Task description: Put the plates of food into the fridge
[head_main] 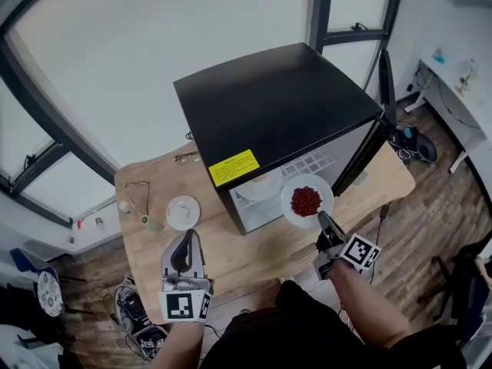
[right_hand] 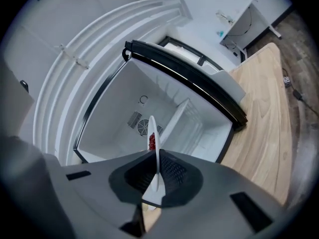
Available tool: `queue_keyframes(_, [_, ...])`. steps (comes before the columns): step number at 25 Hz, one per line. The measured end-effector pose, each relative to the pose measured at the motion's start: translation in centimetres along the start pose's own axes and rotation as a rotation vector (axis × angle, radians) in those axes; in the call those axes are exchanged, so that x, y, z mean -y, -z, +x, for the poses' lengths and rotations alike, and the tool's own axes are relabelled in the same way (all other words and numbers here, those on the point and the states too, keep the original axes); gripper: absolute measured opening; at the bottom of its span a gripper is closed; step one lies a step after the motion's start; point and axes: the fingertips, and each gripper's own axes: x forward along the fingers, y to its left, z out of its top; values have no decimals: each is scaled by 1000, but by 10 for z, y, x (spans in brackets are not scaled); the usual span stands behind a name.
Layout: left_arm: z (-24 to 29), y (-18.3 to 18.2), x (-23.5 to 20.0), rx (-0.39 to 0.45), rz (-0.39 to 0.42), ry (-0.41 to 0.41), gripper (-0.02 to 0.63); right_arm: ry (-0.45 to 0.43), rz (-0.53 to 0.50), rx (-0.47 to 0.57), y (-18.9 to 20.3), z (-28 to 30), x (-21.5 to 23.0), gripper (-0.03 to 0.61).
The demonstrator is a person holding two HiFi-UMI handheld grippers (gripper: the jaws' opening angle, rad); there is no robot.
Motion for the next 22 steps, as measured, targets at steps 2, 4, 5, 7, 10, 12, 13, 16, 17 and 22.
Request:
queue_keyframes(2, [10,-1,1,4,-1,-5,5,-53,-3,13,-15,11,-6,31])
queue_keyframes(4, [20,-3,2,7,1,-12,5,-46,-3,17,-29,19,-3,31])
queue_keyframes(5, [24,-4,3,7,3,-17,5,-23,6,18,-35,22,2,32])
queue_keyframes(7, [31,-6,3,6,8,-31,5,3,20,22,-46,30,9,32])
queue_keyframes(10, [37,-9,2,8,16,-57,5,40,38,19,-61,42,17,32])
queue_keyframes(12, [40,-10,0,8,18,-78,5,47,29,10,-70,52,20,32])
queue_keyframes(13, [41,-10,-1,5,17,-89,5,35,14,5,-75,59,20,32])
queue_keyframes(16, [46,-9,-4,-3,16,-122,5,22,-10,-18,-84,78,20,32])
queue_keyframes(17, [47,-8,-4,-6,16,-132,5,23,-11,-26,-87,84,21,32])
queue_keyframes(22, [52,-7,-8,-19,19,-169,5,23,-72,-63,-95,108,21,32])
